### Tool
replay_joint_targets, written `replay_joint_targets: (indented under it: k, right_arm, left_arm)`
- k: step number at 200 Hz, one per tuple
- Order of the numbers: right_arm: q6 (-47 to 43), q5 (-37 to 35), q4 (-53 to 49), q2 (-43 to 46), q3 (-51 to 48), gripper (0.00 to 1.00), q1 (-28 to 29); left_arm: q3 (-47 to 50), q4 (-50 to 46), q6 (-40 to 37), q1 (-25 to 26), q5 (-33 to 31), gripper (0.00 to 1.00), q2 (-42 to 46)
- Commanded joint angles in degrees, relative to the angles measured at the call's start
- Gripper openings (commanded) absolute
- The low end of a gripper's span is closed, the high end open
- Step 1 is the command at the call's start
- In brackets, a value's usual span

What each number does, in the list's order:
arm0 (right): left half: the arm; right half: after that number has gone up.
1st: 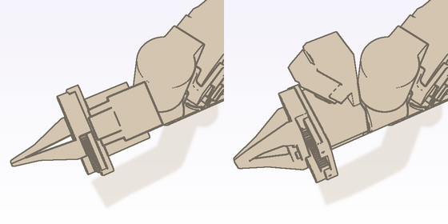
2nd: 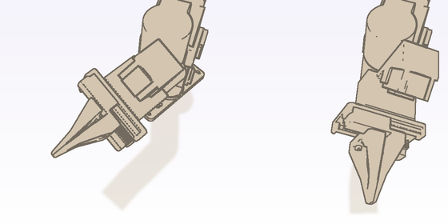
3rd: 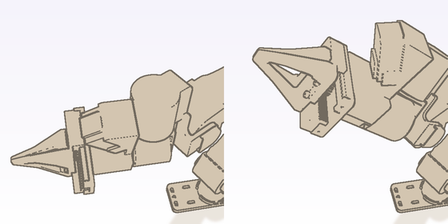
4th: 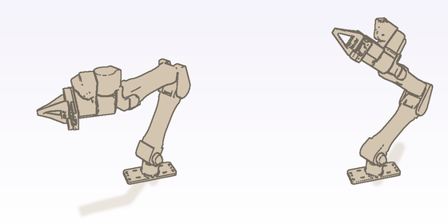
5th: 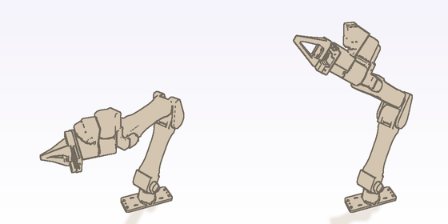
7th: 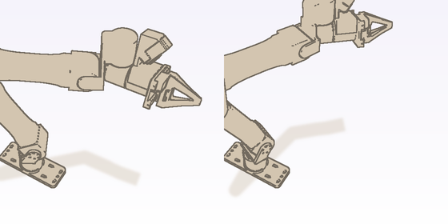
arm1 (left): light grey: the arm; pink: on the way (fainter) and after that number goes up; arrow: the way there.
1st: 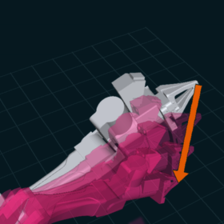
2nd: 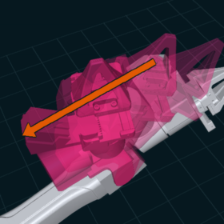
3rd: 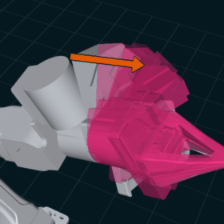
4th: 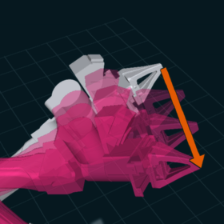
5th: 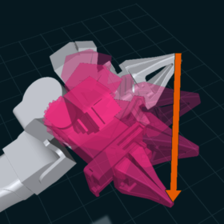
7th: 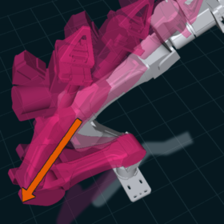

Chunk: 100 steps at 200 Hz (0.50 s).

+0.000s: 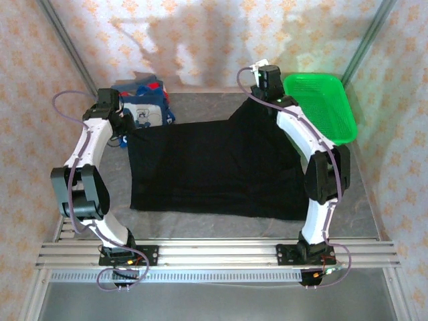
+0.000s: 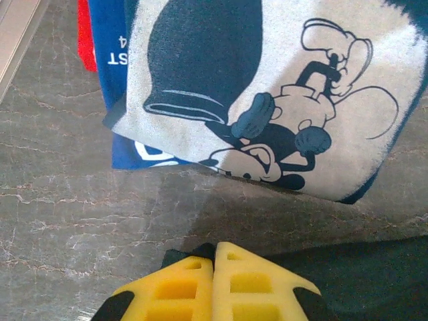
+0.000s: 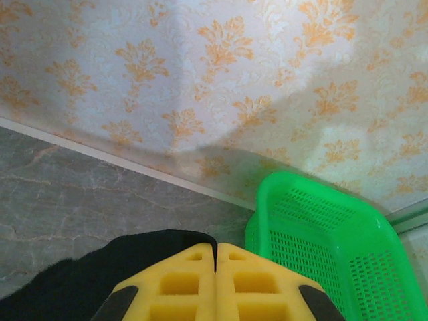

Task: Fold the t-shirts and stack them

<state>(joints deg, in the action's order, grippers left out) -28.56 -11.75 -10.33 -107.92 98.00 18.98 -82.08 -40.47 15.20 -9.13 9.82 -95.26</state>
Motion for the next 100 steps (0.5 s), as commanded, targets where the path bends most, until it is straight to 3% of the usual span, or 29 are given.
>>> replay_joint_targets:
  k: [1,100]
  right_arm:
    - [7.31,1.34,-3.15,8.28,-4.06,0.0,0.26]
    - [27.14,2.39,-5.7,35.39,-37.15,0.0,0.21]
  left_arm:
    - [0.88,0.1,-1.94,-0.28,-0.2,0.0,2.97]
    - [7.06,0.72,-4.19,-1.0,-0.69,0.0,6.69]
